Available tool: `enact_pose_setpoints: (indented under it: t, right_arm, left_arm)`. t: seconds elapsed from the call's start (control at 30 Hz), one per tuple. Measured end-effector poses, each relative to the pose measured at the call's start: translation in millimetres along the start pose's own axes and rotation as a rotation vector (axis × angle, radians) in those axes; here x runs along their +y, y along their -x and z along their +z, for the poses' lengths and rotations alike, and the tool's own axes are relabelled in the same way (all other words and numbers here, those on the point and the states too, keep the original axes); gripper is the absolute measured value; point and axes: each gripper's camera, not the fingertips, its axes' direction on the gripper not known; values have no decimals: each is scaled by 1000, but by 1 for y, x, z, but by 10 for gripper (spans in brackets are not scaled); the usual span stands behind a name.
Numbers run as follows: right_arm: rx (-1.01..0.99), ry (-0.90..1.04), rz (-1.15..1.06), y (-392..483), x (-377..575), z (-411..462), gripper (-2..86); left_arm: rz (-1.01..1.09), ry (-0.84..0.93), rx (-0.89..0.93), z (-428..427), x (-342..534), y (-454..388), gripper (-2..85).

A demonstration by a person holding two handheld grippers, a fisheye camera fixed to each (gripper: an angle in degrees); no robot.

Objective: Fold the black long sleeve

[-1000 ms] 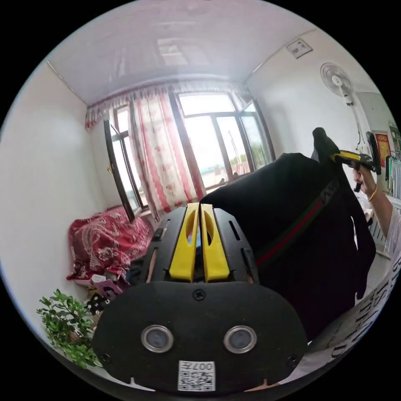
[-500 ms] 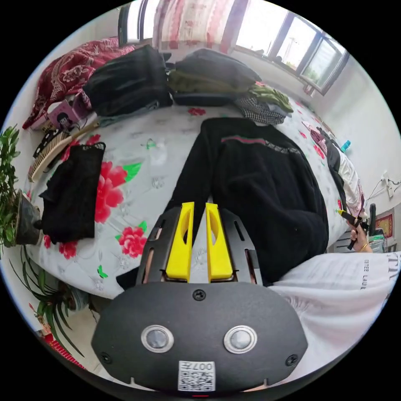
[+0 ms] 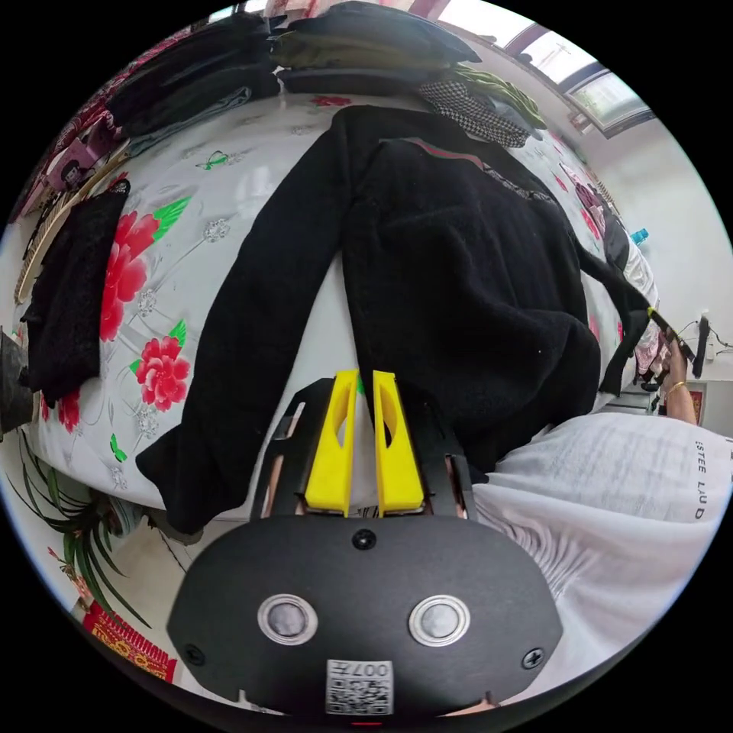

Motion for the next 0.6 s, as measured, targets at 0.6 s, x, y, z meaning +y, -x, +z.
enact_pose_setpoints:
  t: [0.6]
  right_arm:
    - [-744, 321, -294, 104, 111, -2, 94]
  left_arm:
    - [52, 83, 134, -4, -23, -46, 80]
